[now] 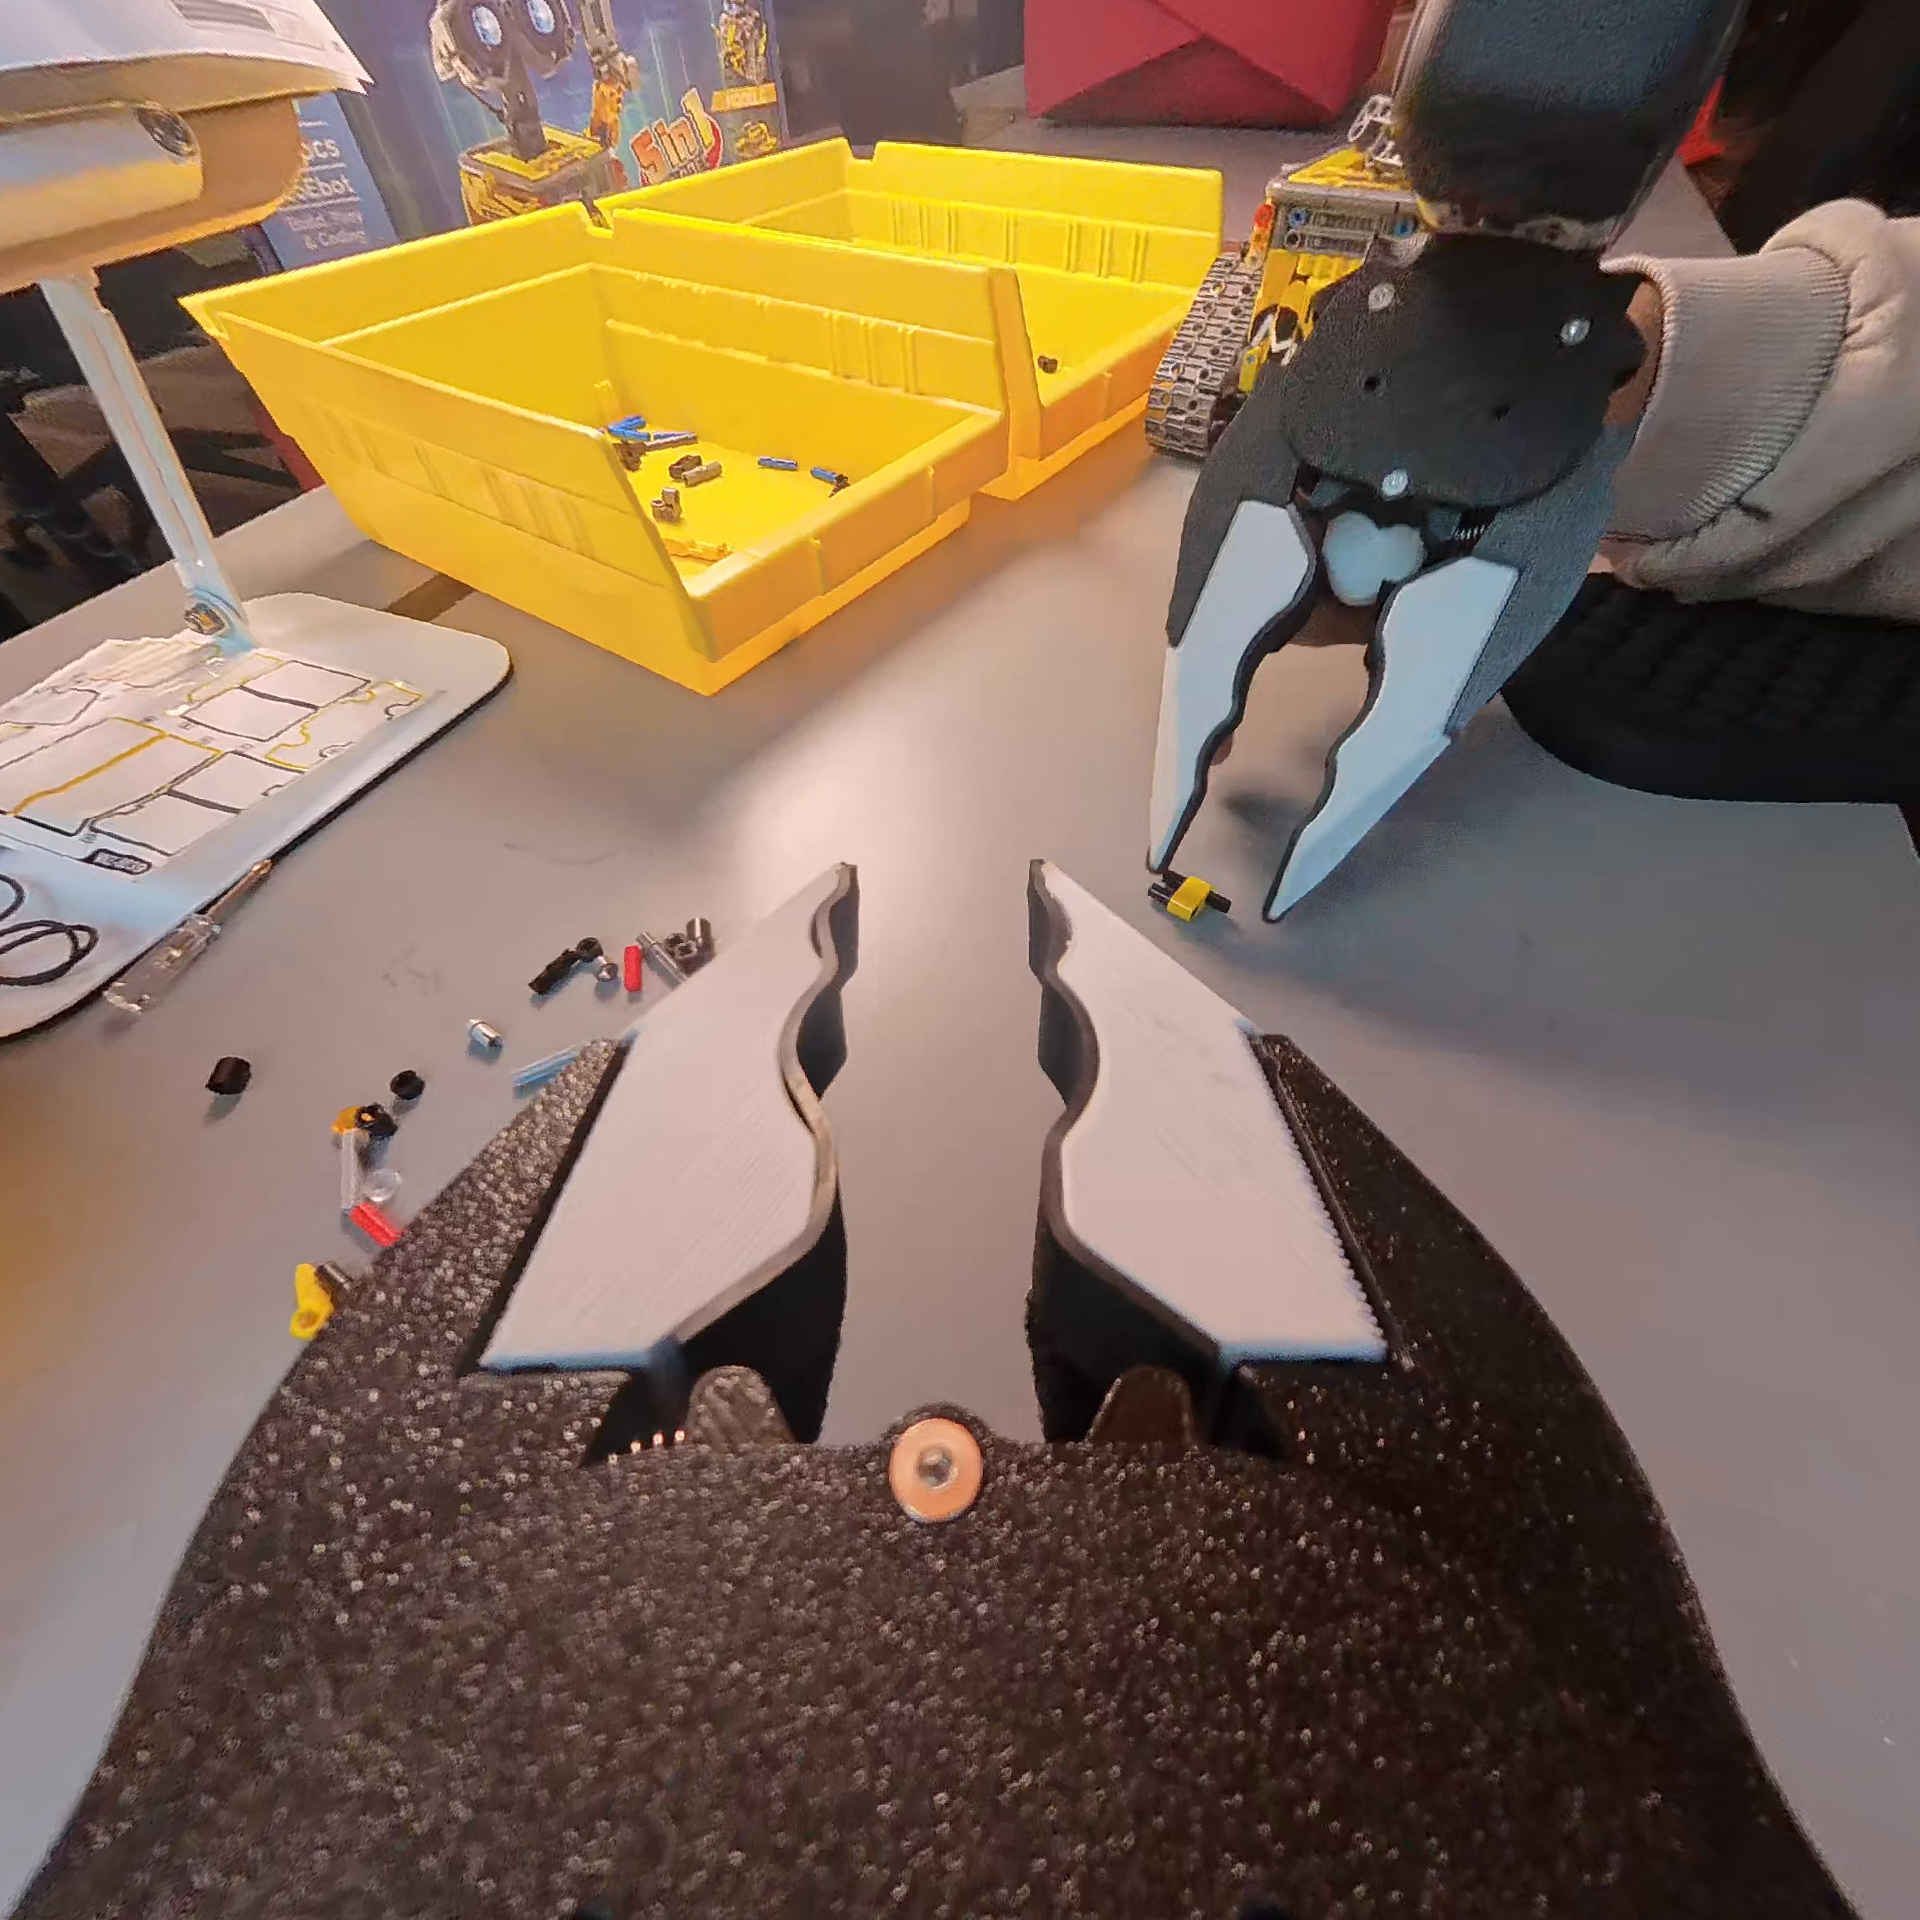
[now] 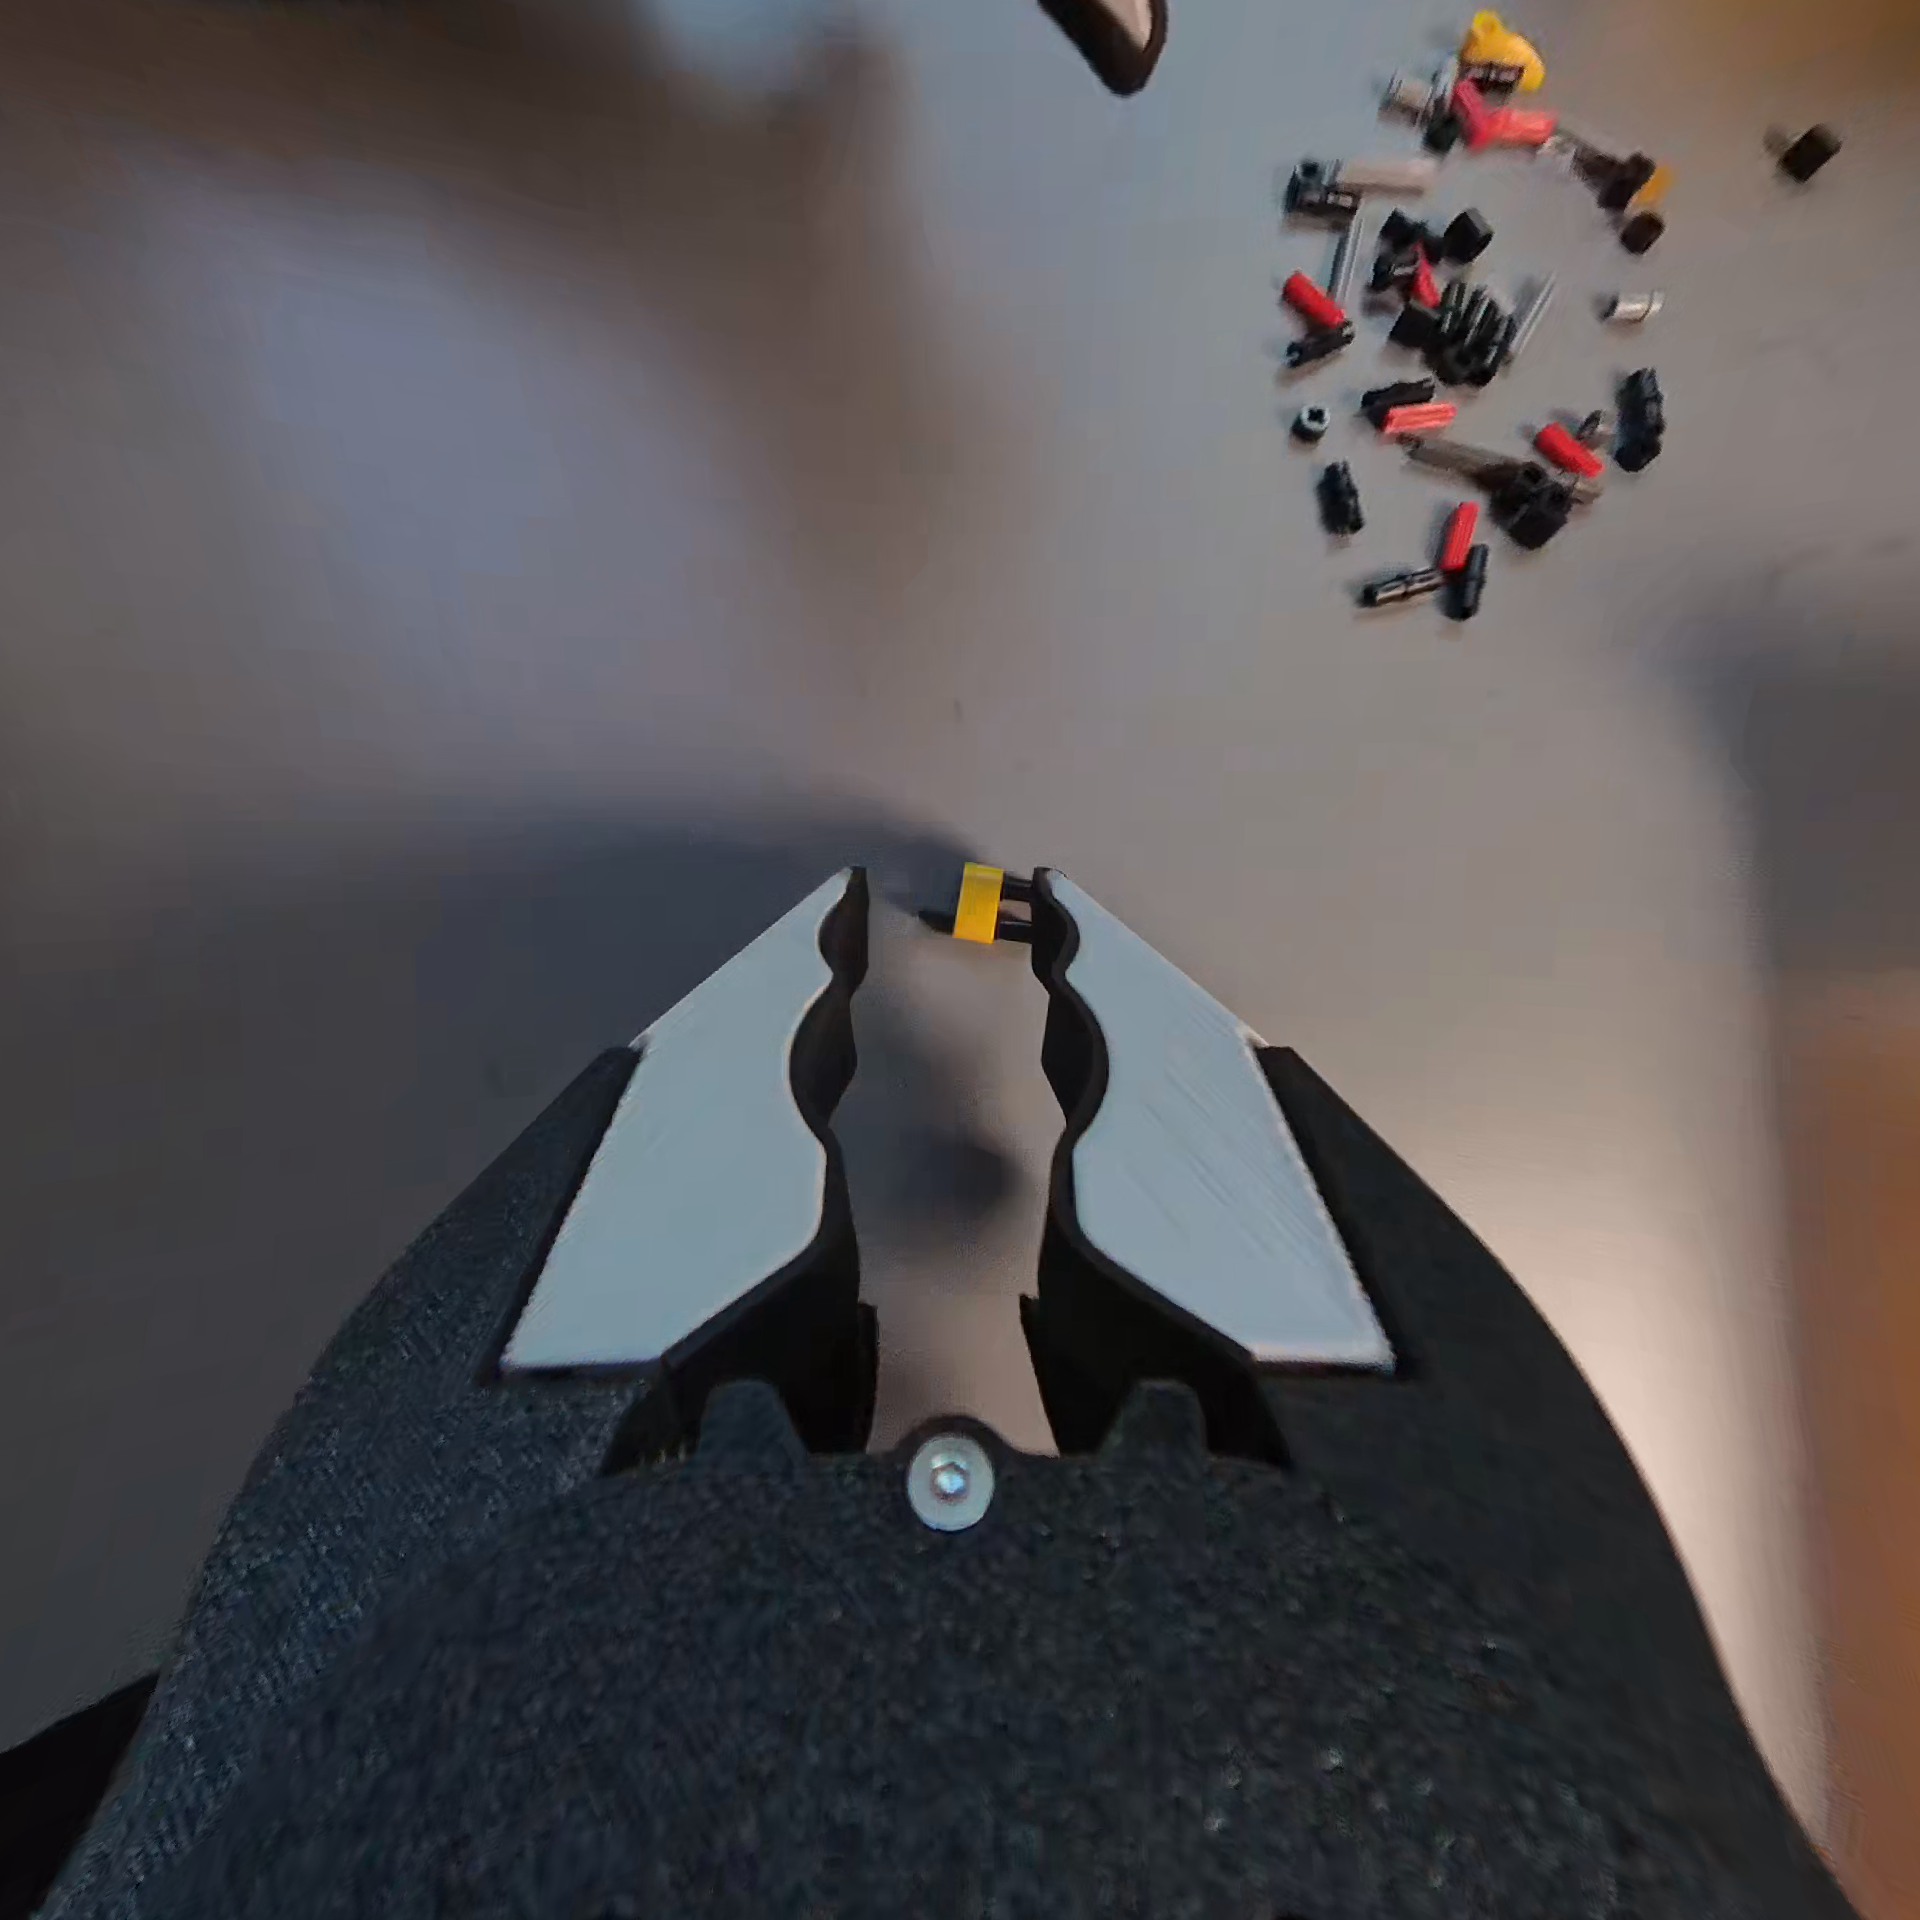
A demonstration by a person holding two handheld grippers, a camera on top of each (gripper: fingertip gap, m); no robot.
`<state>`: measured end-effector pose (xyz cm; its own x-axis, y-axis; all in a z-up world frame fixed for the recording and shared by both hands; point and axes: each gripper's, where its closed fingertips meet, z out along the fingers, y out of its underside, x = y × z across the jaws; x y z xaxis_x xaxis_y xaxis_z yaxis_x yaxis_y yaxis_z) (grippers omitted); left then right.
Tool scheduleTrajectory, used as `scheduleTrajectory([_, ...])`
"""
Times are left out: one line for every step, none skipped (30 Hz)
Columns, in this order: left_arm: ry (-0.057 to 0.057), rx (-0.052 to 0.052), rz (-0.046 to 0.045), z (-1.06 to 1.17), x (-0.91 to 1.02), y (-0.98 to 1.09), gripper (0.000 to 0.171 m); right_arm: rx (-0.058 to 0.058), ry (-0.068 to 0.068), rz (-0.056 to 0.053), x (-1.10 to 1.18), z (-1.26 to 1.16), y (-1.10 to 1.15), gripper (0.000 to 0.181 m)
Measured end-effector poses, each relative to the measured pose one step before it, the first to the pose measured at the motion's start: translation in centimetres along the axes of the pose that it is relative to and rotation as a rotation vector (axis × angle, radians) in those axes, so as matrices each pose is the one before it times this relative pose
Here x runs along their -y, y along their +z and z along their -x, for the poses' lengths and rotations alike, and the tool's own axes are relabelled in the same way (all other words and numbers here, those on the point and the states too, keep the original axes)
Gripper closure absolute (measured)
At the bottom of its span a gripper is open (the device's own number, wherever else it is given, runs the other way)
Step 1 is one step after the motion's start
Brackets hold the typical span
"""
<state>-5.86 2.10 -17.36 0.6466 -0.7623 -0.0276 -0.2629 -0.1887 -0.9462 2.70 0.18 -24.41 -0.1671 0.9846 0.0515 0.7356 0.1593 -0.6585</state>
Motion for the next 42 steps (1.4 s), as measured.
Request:
scheduleTrajectory([-0.0062, -0.0073, 0.00993, -0.169, -0.274, 0.209, 0.139, -0.0179, -0.0125, 0.0386, -0.633, -0.107, 0.65, 0.152])
scheduleTrajectory([-0.0068, -0.0102, 0.00786, -0.233, -0.23, 0.2, 0.14, 0.0122, 0.0059, -0.0127, 0.259, 0.126, 0.095, 0.155])
scheduleTrajectory([-0.0072, -0.0148, 0.00569, -0.314, -0.159, 0.174, 0.14, 0.0128, 0.016, 0.0123, -0.073, 0.014, 0.038, 0.166])
scheduleTrajectory([-0.0083, -0.0164, 0.00304, -0.356, -0.065, 0.144, 0.14, -0.0004, -0.0105, 0.0112, -0.144, -0.085, 0.098, 0.172])
scheduleTrajectory([-0.0121, -0.0189, -0.0012, -0.364, 0.031, 0.124, 0.14, -0.0088, -0.0189, -0.0238, 0.357, -0.052, 0.0, 0.181])
scheduleTrajectory([-0.0212, -0.0251, -0.00533, -0.417, 0.099, 0.104, 0.14, -0.0177, -0.0252, -0.0243, 0.34, -0.117, 0.053, 0.181])
scheduleTrajectory([-0.0318, -0.0283, -0.00667, -0.375, 0.122, 0.076, 0.14, -0.0223, -0.0215, -0.0353, 0.559, -0.141, -0.011, 0.181])
scheduleTrajectory([-0.0345, -0.0169, -0.00032, -0.111, 0.023, 0.037, 0.14, -0.0013, -0.0128, -0.0407, 0.662, 0.157, -0.077, 0.181])
scheduleTrajectory([-0.0256, 0.0, 0.00661, 0.198, -0.092, 0.001, 0.141, -0.0035, -0.0043, -0.0266, 0.504, 0.047, -0.072, 0.181])
scheduleTrajectory([-0.0129, 0.0135, 0.01357, 0.44, -0.251, -0.047, 0.141, -0.036, -0.009, -0.019, 0.384, -0.515, -0.049, 0.181])
scheduleTrajectory([-0.0047, 0.0252, 0.02041, 0.65, -0.372, -0.057, 0.141, -0.0434, -0.0091, -0.0191, 0.367, -0.705, 0.003, 0.181])
scheduleTrajectory([-0.0018, 0.0385, 0.02562, 0.867, -0.459, -0.062, 0.142, -0.0323, 0.0077, -0.018, 0.374, -0.692, 0.105, 0.181])
scheduleTrajectory([-0.0021, 0.0425, 0.0301, 0.947, -0.526, -0.065, 0.142, -0.0233, 0.0201, -0.0126, 0.362, -0.672, 0.263, 0.176])
scheduleTrajectory([-0.0044, 0.0388, 0.02711, 0.905, -0.485, -0.044, 0.142, -0.0102, 0.0166, -0.002, 0.254, -0.471, 0.334, 0.169])
scheduleTrajectory([-0.0097, 0.0395, 0.0246, 0.93, -0.478, -0.021, 0.142, -0.018, 0.0133, -0.0017, 0.278, -0.548, 0.348, 0.165])
scheduleTrajectory([-0.0061, 0.0282, 0.02365, 0.75, -0.492, 0.038, 0.142, -0.0165, 0.0054, -0.0109, 0.379, -0.435, 0.291, 0.165])
scheduleTrajectory([0.0013, 0.022, 0.02093, 0.609, -0.478, 0.062, 0.142, -0.0132, 0.0026, -0.0119, 0.353, -0.328, 0.274, 0.164])
scheduleTrajectory([0.0085, 0.0249, 0.01607, 0.595, -0.399, 0.076, 0.142, -0.0156, 0.0068, -0.0049, 0.183, -0.363, 0.253, 0.164])
scheduleTrajectory([0.0153, 0.022, 0.01106, 0.458, -0.279, 0.081, 0.142, -0.0123, 0.0081, -0.0051, 0.115, -0.294, 0.224, 0.164])
scheduleTrajectory([0.0164, 0.0155, 0.00971, 0.285, -0.215, 0.115, 0.142, -0.005, 0.0095, -0.0121, 0.149, -0.149, 0.186, 0.164])
scheduleTrajectory([0.0135, 0.0124, 0.00905, 0.192, -0.153, 0.125, 0.142, -0.0027, 0.0123, -0.0105, 0.106, -0.113, 0.189, 0.164])
scheduleTrajectory([0.0105, 0.0089, 0.00996, 0.106, -0.128, 0.152, 0.142, 0.005, 0.0114, -0.0024, 0.013, -0.051, 0.29, 0.164])
scheduleTrajectory([0.0105, 0.0041, 0.00712, 0.001, -0.059, 0.157, 0.142, 0.0104, 0.0083, 0.0133, -0.126, -0.038, 0.426, 0.164])
scheduleTrajectory([0.0108, 0.004, 0.00478, -0.005, -0.036, 0.172, 0.142, -0.0087, 0.0016, 0.014, -0.064, -0.394, 0.509, 0.164])
scheduleTrajectory([0.0117, 0.0071, 0.00433, 0.044, -0.019, 0.168, 0.143, -0.0082, 0.0003, 0.0142, 0.0, -0.461, 0.581, 0.164])
scheduleTrajectory([0.0128, 0.01, 0.00511, 0.089, -0.04, 0.126, 0.143, 0.009, 0.0066, 0.0191, -0.002, -0.29, 0.684, 0.164])
scheduleTrajectory([0.0138, 0.0103, 0.00366, 0.086, -0.04, 0.07, 0.143, 0.003, 0.0092, 0.0154, 0.096, -0.424, 0.71, 0.164])
scheduleTrajectory([0.0129, 0.0084, 0.00142, 0.043, -0.047, -0.003, 0.143, -0.0016, 0.0019, 0.0058, 0.258, -0.46, 0.696, 0.165])
scheduleTrajectory([0.0106, 0.0064, 0.00201, 0.013, -0.101, -0.068, 0.143, 0.011, -0.0032, 0.0099, 0.202, -0.232, 0.701, 0.165])
scheduleTrajectory([0.0081, 0.0069, 0.00332, 0.036, -0.136, -0.113, 0.143, 0.0061, -0.0079, 0.0156, 0.114, -0.269, 0.661, 0.165])
scheduleTrajectory([0.0062, 0.0078, 0.00241, 0.055, -0.142, -0.144, 0.143, 0.0012, -0.0155, 0.0215, -0.021, -0.282, 0.596, 0.166])
scheduleTrajectory([0.0053, 0.0059, 0.00039, 0.058, -0.084, -0.167, 0.143, 0.0041, -0.0166, 0.0238, -0.126, -0.18, 0.513, 0.167])
scheduleTrajectory([0.0037, 0.0045, -0.00188, 0.07, 0.021, -0.131, 0.144, 0.0129, -0.015, 0.0138, -0.032, 0.015, 0.403, 0.169])
scheduleTrajectory([0.0018, 0.0036, -0.00434, 0.105, 0.126, -0.107, 0.144, 0.011, -0.0116, 0.0115, -0.037, 0.018, 0.307, 0.171])
scheduleTrajectory([0.0006, 0.0007, -0.00572, 0.079, 0.171, -0.059, 0.144, -0.0045, -0.0148, 0.0068, 0.053, -0.187, 0.17, 0.173])
scheduleTrajectory([0.0, -0.0002, -0.00366, 0.075, 0.107, -0.033, 0.144, 0.002, -0.014, 0.0129, -0.037, -0.082, 0.131, 0.176])
scheduleTrajectory([-0.0003, 0.0003, 0.00034, 0.105, 0.006, -0.014, 0.144, 0.005, -0.01, 0.012, -0.021, -0.009, 0.092, 0.178])
scheduleTrajectory([-0.0015, 0.0002, 0.0026, 0.108, -0.079, 0.004, 0.144, 0.0019, -0.0068, 0.0089, -0.021, -0.04, 0.043, 0.18])
scheduleTrajectory([-0.0037, -0.0018, 0.00166, 0.096, -0.1, -0.012, 0.144, 0.0071, -0.0006, 0.0066, 0.011, -0.003, 0.011, 0.181])
scheduleTrajectory([-0.0062, -0.0036, 0.00001, 0.074, -0.078, -0.032, 0.144, 0.0088, 0.001, 0.004, -0.003, 0.039, -0.007, 0.181])
scheduleTrajectory([-0.0089, -0.0048, -0.00202, 0.065, -0.03, -0.038, 0.144, 0.0042, -0.0032, 0.0001, 0.014, 0.013, -0.006, 0.181])
scheduleTrajectory([-0.0128, -0.0089, -0.006, 0.009, 0.055, -0.055, 0.144, -0.0044, -0.0121, -0.0036, 0.022, -0.041, -0.019, 0.181])
